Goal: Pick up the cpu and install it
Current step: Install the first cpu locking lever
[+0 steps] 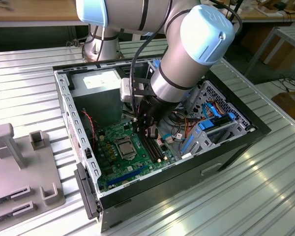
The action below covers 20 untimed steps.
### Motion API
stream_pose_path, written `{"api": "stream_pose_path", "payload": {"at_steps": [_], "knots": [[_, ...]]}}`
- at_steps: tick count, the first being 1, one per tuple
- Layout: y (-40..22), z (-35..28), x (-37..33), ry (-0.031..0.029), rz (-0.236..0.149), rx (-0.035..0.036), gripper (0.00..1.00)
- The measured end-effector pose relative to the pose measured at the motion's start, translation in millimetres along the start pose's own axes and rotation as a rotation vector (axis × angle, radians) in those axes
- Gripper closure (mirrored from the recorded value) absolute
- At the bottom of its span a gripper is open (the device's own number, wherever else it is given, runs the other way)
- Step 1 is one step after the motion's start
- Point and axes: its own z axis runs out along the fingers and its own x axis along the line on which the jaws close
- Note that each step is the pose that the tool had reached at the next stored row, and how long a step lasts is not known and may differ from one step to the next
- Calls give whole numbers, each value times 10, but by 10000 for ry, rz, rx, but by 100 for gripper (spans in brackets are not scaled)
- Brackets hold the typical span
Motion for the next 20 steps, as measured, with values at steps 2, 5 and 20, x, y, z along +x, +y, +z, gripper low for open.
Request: {"api": "stream_pose_path", "payload": {"at_steps": [2,5,20], "knots": [[0,0,0,7,-44,-6,89],[0,0,0,9,-57,-7,89],[0,0,0,26,-170,-22,89]]}}
